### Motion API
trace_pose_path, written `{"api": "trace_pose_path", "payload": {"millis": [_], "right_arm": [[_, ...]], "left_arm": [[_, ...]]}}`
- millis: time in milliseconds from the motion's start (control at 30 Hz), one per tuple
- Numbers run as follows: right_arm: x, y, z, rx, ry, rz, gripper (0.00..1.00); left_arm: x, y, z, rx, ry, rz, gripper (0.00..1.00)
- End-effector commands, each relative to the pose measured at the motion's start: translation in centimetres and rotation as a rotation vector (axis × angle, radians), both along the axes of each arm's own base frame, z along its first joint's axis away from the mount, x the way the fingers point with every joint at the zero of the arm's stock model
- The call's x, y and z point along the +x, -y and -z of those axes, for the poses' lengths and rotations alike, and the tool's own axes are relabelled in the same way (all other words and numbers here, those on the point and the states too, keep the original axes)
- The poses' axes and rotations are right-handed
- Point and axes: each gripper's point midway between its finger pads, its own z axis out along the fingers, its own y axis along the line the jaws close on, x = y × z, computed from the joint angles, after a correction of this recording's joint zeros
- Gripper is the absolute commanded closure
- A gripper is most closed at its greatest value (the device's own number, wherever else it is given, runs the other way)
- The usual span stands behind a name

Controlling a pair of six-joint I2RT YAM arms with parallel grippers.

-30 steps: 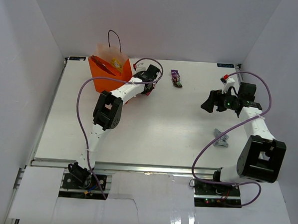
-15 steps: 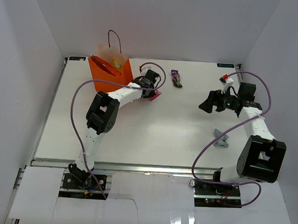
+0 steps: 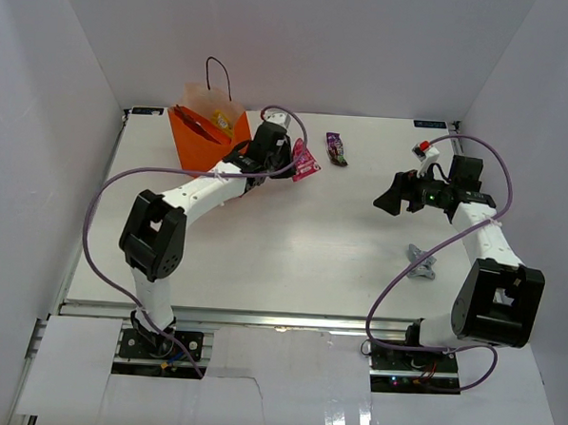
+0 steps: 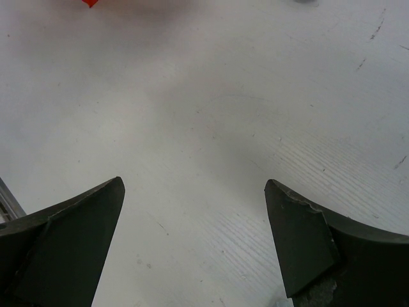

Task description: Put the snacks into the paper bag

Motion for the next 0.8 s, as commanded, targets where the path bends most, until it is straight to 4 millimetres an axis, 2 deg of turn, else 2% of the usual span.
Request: {"api": "trace_pose_path", "payload": {"millis": [0,33,67,100,200,233,367,433,467,533,567,600,633,667,700,767], "right_arm": [[0.2,-0.5,-2.5,0.005,0.088,-0.026,0.04],[0.2,-0.6,-2.6,0.004,0.088,-0.026,0.04],[0.2,-0.5,-2.6,0.001,0.092,-0.026,0.04],[0.2,-0.5,-2.7,0.001,0.093,-0.026,0.04],[0.2,-0.6,-2.9,0.0,0.098,-0.026,0.04],[0.2,-0.6,-2.9,-0.001,0.101,-0.027,0.04],[0.2,-0.8,-3.0,0.002,0.104,-0.026,0.04],[0.1,-0.9,-3.0,0.003,0.103,-0.028,0.04],[0.1,-1.1,-3.0,0.003,0.103,-0.031,0.04],[0.0,-1.1,-3.1,0.001,0.106,-0.034,0.04],[0.1,-1.1,-3.1,0.0,0.107,-0.035,0.04],[0.1,-1.1,-3.2,-0.001,0.112,-0.037,0.04],[0.2,-1.1,-3.3,-0.001,0.116,-0.039,0.04],[0.2,-1.1,-3.3,-0.002,0.116,-0.038,0.04],[0.2,-1.1,-3.4,-0.003,0.118,-0.038,0.04],[0.2,-1.1,-3.4,-0.003,0.121,-0.04,0.04]], "left_arm": [[-1.2,0.6,-6.0,-0.081,0.114,0.063,1.0],[-1.8,0.3,-8.1,-0.102,0.147,0.065,1.0],[-2.1,0.0,-9.1,-0.107,0.162,0.066,1.0],[-2.8,-0.7,-11.7,-0.127,0.202,0.057,1.0],[-4.2,-2.4,-15.5,-0.147,0.252,0.019,1.0],[-4.7,-4.0,-18.1,-0.155,0.305,-0.036,1.0],[-5.7,-8.9,-22.3,-0.141,0.373,-0.214,1.0],[-5.3,-11.7,-23.1,-0.14,0.354,-0.295,1.0],[-5.2,-12.6,-22.3,-0.118,0.318,-0.319,1.0],[-4.3,-14.8,-22.5,-0.121,0.303,-0.385,1.0],[-4.0,-15.4,-21.5,-0.105,0.265,-0.401,1.0],[-3.3,-16.5,-21.8,-0.11,0.257,-0.434,1.0],[-2.7,-17.4,-20.2,-0.091,0.197,-0.464,1.0],[-2.9,-17.4,-20.7,-0.101,0.193,-0.467,1.0],[-2.0,-18.0,-20.8,-0.098,0.182,-0.49,1.0],[-1.5,-18.6,-20.2,-0.076,0.154,-0.508,1.0]]}}
